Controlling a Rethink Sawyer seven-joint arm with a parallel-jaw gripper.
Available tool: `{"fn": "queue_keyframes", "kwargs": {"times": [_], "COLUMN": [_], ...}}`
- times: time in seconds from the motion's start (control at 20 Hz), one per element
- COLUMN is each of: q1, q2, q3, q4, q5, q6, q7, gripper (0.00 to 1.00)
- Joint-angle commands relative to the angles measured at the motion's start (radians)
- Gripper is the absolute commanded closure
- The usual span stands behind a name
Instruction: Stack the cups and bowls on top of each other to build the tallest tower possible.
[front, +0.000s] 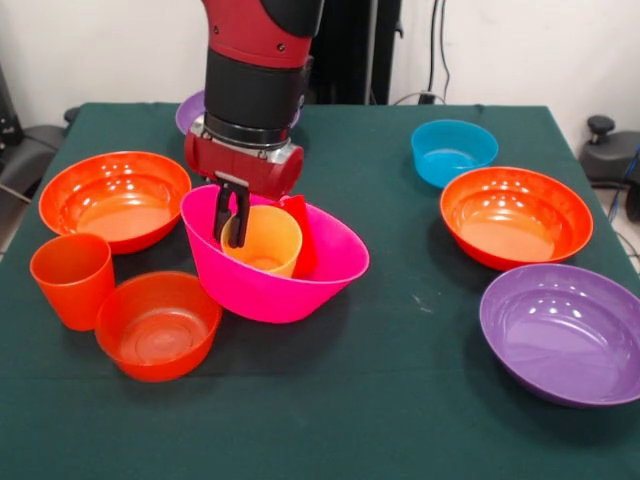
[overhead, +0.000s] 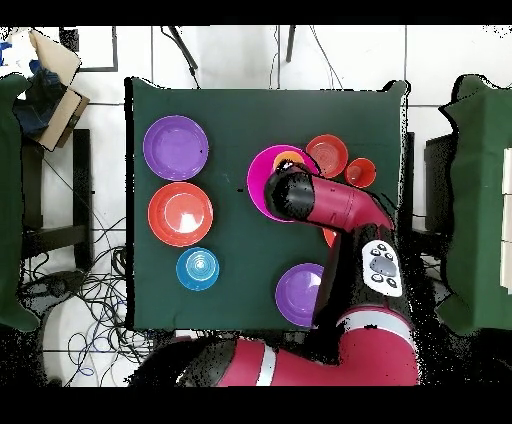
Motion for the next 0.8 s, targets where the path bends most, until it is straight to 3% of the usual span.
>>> {"fn": "queue_keyframes", "kwargs": {"times": [0.05, 0.25, 0.55, 0.8], "q1": [-0.008, 0.037, 0.154, 0.089], "q2": [-0.025, -0.019, 0.052, 0.024], "q3": [0.129, 0.075, -0.087, 0.002], "q4": [0.071, 0.062, 0.013, 0.049], "q5": [-0.032, -0.042, -0.056, -0.05], "q6": [0.043, 0.008, -0.252, -0.264], "q7": [0.025, 0.063, 0.167, 0.113], "gripper": [1.0, 1.0, 1.0, 1.0]}}
